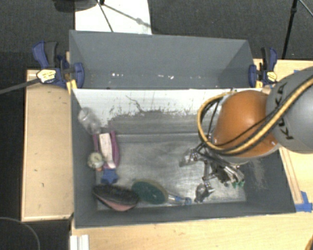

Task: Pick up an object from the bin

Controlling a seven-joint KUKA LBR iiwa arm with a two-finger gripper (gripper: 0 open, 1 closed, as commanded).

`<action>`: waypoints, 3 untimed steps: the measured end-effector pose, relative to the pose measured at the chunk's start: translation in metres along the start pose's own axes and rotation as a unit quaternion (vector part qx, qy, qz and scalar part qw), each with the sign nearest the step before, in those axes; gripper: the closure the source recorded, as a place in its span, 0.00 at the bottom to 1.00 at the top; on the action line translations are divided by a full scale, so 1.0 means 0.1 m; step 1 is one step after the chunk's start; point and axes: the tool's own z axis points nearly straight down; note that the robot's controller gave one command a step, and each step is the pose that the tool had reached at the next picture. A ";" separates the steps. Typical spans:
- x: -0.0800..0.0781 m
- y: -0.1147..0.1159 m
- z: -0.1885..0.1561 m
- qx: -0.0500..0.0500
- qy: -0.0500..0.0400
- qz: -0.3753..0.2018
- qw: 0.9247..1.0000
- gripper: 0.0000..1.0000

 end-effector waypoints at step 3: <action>-0.14 0.43 -1.12 0.001 -0.006 -0.026 1.000 1.00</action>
Offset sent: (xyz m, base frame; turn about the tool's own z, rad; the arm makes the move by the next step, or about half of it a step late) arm -0.0027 0.0250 -0.0640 -0.0914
